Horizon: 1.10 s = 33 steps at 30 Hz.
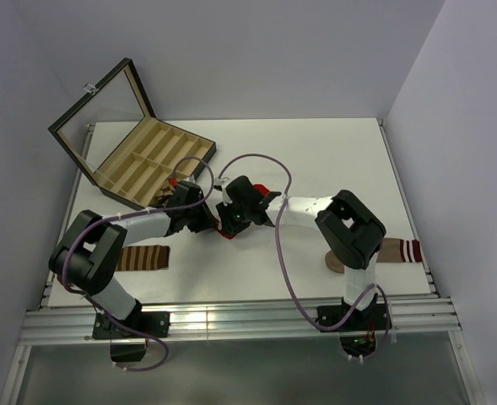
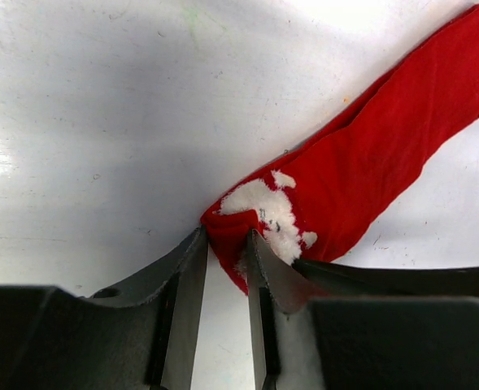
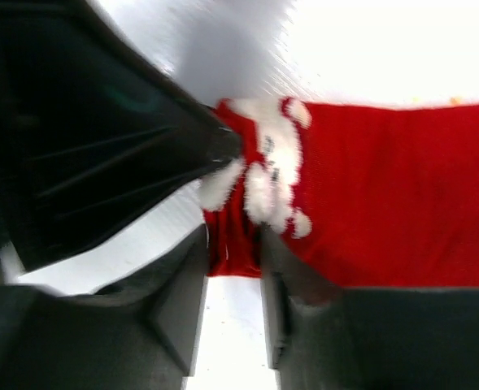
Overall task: Roll the socks
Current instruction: Roll the sock at the center of the board.
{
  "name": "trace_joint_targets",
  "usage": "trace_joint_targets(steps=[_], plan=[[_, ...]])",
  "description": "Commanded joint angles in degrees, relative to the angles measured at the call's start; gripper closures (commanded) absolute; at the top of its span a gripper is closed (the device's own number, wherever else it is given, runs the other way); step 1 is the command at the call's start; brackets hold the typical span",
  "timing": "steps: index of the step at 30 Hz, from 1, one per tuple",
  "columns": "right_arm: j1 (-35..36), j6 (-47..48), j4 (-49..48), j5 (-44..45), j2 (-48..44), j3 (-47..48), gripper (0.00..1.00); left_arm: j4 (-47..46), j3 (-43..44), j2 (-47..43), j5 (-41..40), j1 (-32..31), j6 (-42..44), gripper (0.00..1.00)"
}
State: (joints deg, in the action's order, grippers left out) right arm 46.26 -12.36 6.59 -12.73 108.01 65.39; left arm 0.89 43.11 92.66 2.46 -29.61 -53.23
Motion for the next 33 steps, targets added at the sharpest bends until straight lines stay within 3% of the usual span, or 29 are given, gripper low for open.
trace_joint_targets(steps=[1, 6, 9, 15, 18, 26, 33], plan=[[-0.1, 0.3, 2.5, 2.9, 1.9, 0.1, 0.67, 6.1, -0.6, 1.6, -1.3, -0.5, 1.5, 0.68], [-1.9, -1.3, 3.1, -0.7, 3.3, 0.0, 0.94, 5.9, -0.9, 0.3, -1.7, -0.5, 1.1, 0.66], [-4.5, -3.7, 2.7, -8.1, 4.3, -0.3, 1.00, 4.5, -2.1, -1.9, -1.6, -0.5, 0.1, 0.58], [-10.5, -9.3, -0.5, -22.7, 7.3, -2.0, 1.00, 0.1, -6.7, -10.7, -2.2, -0.5, -3.5, 0.37], [-12.1, -11.7, -2.4, -28.7, 9.2, -2.3, 1.00, -3.3, -9.4, -13.6, -2.0, -0.5, -5.3, 0.32], [-14.4, -16.9, -5.7, -34.0, 12.9, -3.2, 1.00, -10.7, -11.6, -10.8, 1.0, -0.5, -7.9, 0.34], [-14.7, -18.0, -6.3, -34.1, 13.7, -3.5, 1.00, -14.4, -10.9, -4.8, 1.7, -0.6, -9.7, 0.43]])
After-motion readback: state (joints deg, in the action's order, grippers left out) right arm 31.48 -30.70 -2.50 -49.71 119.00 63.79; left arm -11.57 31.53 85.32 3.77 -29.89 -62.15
